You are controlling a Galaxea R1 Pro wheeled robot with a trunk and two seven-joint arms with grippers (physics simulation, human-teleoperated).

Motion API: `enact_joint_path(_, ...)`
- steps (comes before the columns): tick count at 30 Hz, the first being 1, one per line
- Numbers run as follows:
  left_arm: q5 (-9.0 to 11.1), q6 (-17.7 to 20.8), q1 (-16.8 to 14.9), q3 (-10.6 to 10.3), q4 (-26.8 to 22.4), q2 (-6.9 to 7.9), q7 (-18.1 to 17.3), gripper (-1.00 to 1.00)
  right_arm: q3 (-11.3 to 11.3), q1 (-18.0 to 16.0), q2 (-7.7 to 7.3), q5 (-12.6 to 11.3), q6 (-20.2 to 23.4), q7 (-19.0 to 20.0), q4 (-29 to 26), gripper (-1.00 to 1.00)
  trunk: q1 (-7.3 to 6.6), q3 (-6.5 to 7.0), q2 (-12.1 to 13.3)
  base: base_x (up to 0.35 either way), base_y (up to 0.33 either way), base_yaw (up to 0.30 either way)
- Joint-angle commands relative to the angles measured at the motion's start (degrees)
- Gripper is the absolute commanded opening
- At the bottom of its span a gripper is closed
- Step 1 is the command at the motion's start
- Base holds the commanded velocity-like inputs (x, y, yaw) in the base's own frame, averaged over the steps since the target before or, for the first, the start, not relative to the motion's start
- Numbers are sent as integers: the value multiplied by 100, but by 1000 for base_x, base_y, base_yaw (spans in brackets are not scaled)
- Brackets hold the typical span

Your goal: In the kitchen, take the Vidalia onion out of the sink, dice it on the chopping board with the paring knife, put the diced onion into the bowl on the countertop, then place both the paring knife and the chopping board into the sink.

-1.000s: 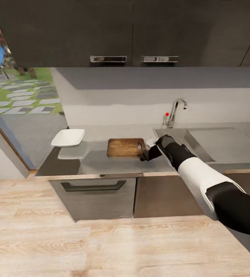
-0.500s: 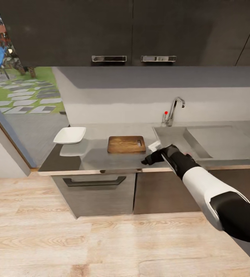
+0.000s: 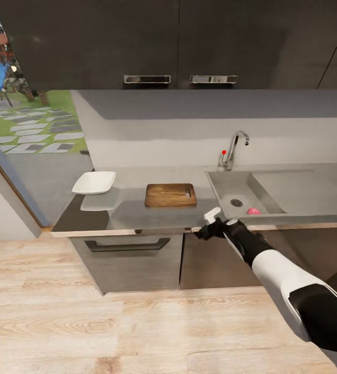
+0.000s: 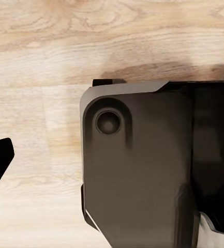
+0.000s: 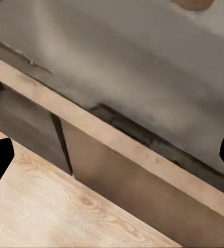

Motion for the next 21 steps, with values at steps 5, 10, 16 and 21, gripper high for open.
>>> enact_joint_path(5,-4,-15,1,6,-20,8,-2,100,-240,600,-1,59,-677,-295,-62,100,2,-7,-7,0,0,0)
enact_joint_path(10,-4,-17,1,6,-35,33,-2,100,-263,1198,-1,59,-1040,-581,-414,100,2,-7,-7,0,0,0)
enact_joint_path(16,-4,-17,1,6,-40,44,-2,100,-267,2016,-49,67,-1179,-838,-1018,100,2,-7,-7,0,0,0)
enact_joint_path(21,-4,-17,1,6,-41,45,-2,100,-267,2516,-92,68,-1520,-903,-1207,100,2,-7,-7,0,0,0)
